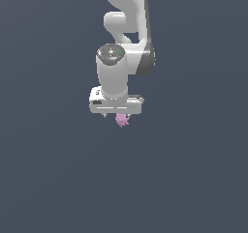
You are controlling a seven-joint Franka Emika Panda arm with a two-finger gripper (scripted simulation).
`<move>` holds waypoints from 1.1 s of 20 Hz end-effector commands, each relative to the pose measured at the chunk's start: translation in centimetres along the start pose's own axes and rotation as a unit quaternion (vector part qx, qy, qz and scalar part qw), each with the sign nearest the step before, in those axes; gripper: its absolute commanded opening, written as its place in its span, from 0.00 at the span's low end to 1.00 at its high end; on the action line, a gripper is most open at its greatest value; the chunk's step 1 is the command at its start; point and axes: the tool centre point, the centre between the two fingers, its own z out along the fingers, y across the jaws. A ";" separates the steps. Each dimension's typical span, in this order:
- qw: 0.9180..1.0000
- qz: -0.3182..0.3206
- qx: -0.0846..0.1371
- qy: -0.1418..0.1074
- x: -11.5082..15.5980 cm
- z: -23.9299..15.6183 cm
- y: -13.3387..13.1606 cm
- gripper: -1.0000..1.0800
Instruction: Pick up the object and move it to a goal position.
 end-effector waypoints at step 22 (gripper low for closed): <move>0.988 -0.156 -0.005 0.015 -4.1 5.3 -0.9 0.96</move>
